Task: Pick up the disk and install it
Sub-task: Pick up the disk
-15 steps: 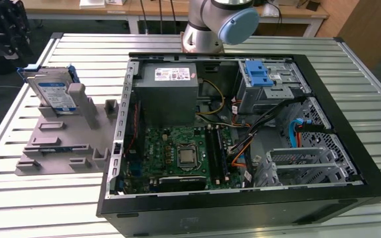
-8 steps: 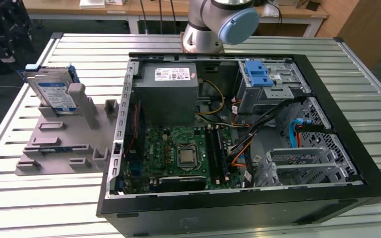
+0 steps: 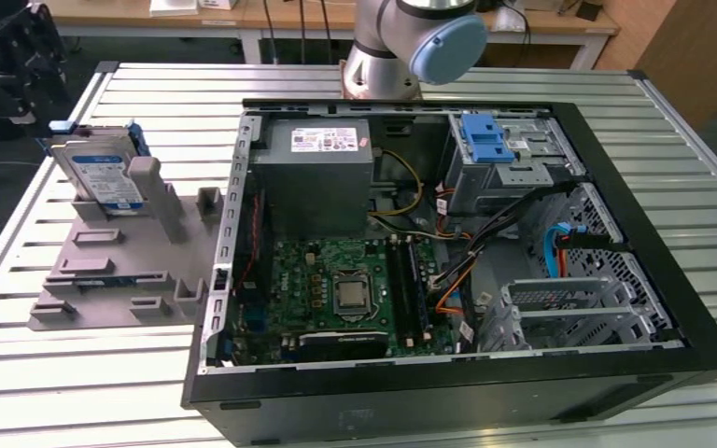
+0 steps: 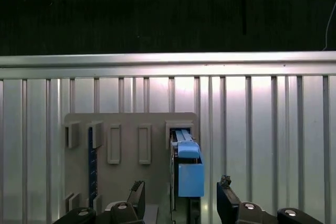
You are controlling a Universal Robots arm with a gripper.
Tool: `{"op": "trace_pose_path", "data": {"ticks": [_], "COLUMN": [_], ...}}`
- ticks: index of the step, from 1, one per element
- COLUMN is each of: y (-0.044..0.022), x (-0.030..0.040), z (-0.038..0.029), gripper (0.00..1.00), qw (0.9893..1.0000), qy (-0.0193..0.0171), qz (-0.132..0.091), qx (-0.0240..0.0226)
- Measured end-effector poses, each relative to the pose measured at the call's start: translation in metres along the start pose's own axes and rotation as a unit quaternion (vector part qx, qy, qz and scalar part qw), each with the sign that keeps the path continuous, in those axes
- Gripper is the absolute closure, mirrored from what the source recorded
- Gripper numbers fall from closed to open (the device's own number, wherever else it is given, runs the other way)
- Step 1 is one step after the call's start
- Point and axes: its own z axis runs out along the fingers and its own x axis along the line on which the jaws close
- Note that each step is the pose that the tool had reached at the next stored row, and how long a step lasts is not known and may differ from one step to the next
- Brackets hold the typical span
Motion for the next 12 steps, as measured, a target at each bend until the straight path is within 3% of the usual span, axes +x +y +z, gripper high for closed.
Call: {"op": "trace_pose_path", "data": {"ticks": [12], "y": [0.0020], "x": [-0.0008], "z": [0.0093], "gripper": [0.35], "qw": [1.0000], "qy": [0.0000], "qz": [0.000], "qx": [0.0000]}}
